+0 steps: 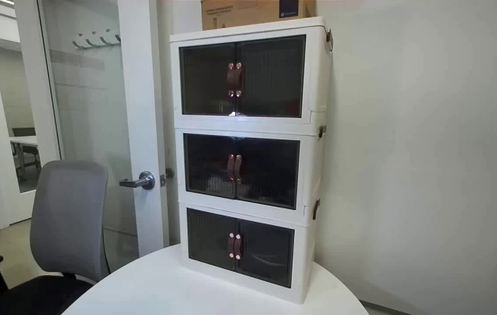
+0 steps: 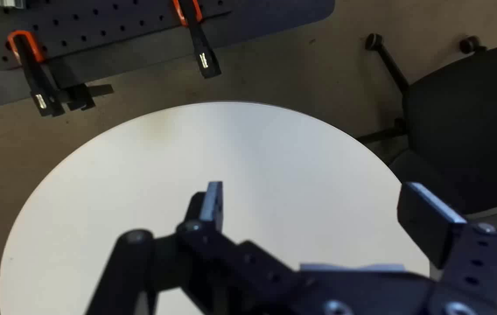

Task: Open the doors of the top compartment of the cabinet.

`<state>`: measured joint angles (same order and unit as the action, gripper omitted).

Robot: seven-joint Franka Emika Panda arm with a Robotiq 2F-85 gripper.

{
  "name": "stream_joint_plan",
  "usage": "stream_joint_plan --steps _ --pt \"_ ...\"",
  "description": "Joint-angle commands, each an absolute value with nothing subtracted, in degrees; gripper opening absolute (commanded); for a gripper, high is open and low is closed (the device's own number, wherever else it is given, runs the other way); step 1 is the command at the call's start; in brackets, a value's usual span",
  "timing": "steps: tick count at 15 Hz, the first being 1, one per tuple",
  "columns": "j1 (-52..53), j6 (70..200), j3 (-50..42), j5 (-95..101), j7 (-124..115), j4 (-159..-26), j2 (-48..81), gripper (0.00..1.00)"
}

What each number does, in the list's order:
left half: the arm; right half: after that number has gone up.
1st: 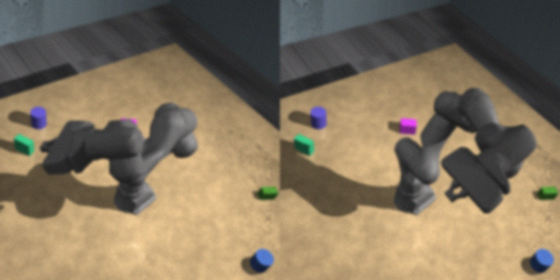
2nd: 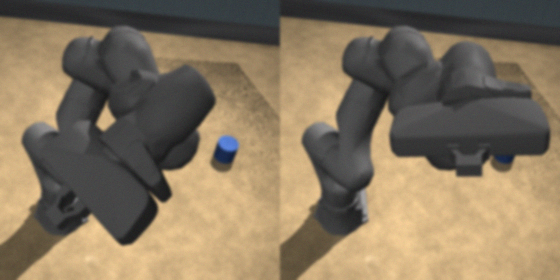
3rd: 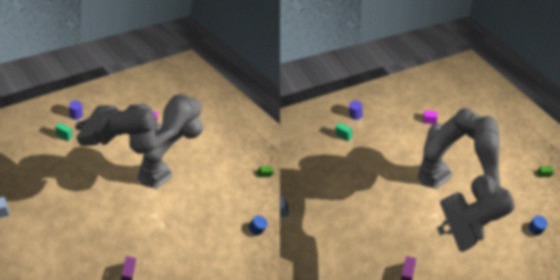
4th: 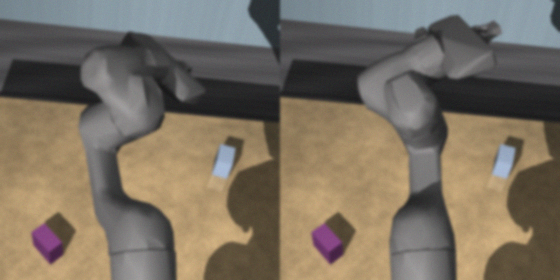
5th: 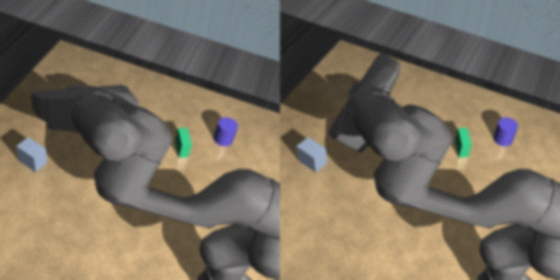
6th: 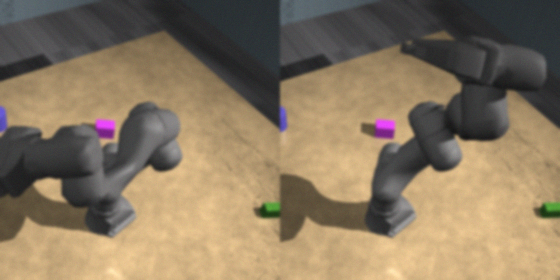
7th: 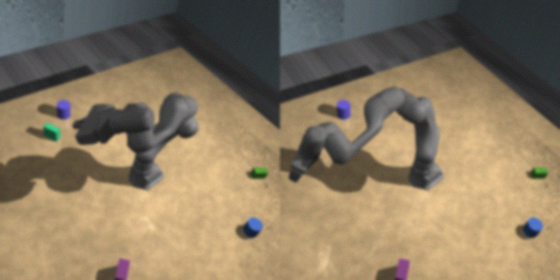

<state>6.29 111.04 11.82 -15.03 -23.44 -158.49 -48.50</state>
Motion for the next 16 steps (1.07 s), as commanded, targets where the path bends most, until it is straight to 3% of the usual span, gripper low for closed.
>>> stream_joint_plan --steps 1,4,10,16 --pt "5.82 110.82 12.18 -15.30 -23.15 -158.37 -48.55 1.00" --pt "4.35 114.54 13.97 -13.86 -24.82 -158.33 -47.70 1.00" --pt "-3.49 138.03 21.55 -4.43 -32.36 -154.22 -39.78 1.00" --pt "-20.35 154.61 34.88 13.87 -49.14 -144.58 -32.11 1.00"
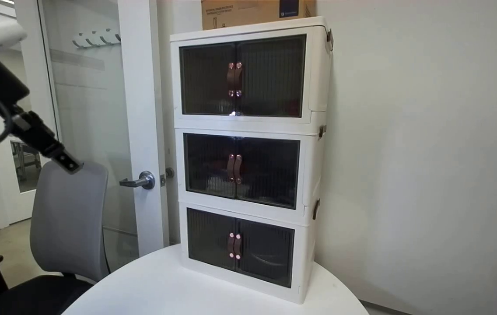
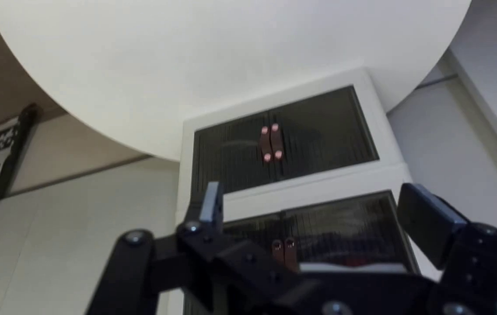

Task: Open the doors of the top compartment of the cabinet.

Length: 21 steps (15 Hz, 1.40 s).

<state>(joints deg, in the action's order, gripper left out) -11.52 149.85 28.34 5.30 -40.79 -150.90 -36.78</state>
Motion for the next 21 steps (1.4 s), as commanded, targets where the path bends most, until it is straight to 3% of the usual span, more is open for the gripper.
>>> stream_joint_plan --steps 1,8,13,21 --pt "-24.39 156.01 37.79 17.90 -52.72 -142.47 -31.37 1.00" --pt "-55.13 157.57 61.22 38.98 -76.68 -127.26 -34.14 1.00" --pt "-75.65 158.10 76.18 41.24 -87.36 -117.53 -42.36 1.00" --pt "-97.10 156.61 82.49 25.95 -89.74 -102.20 -61.96 1.00"
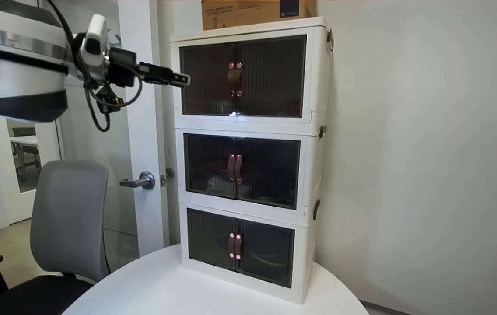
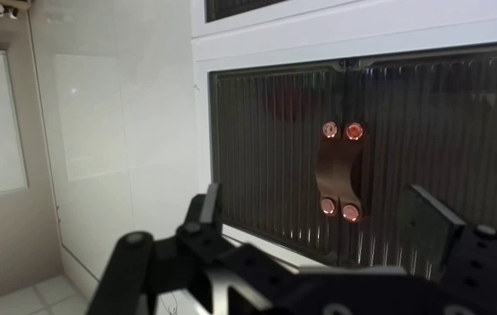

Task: Open the doors of the top compartment of the cabinet.

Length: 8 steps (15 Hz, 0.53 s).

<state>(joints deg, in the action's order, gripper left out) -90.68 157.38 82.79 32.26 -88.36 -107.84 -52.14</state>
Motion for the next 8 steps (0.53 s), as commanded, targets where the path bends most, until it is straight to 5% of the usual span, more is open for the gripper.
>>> stream_joint_plan --steps 1,8 --pt "-98.94 156.19 81.96 23.42 -89.53 -100.73 -64.56 1.00" --pt "-103.57 153.96 80.00 12.72 -85.65 -97.86 -71.65 1.00"
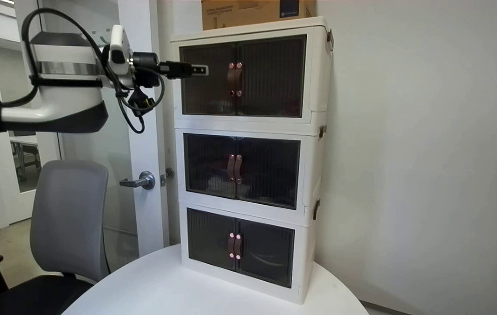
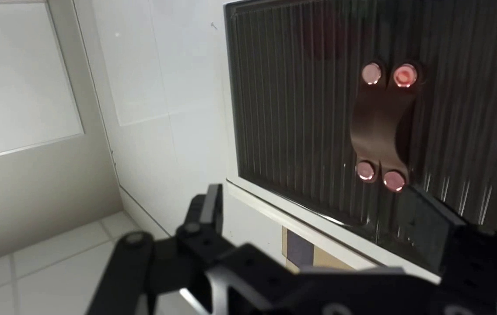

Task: Open the doors of the top compartment of the cabinet.

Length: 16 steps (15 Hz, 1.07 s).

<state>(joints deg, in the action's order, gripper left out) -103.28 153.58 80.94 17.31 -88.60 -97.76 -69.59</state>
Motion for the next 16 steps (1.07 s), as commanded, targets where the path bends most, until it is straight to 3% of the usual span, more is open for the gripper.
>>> stream_joint_plan --steps 1,16 --pt "-103.82 153.76 79.80 12.59 -85.90 -97.59 -72.42 1.00" --pt "-103.80 153.49 79.30 12.61 -86.07 -97.39 -73.10 1.00"
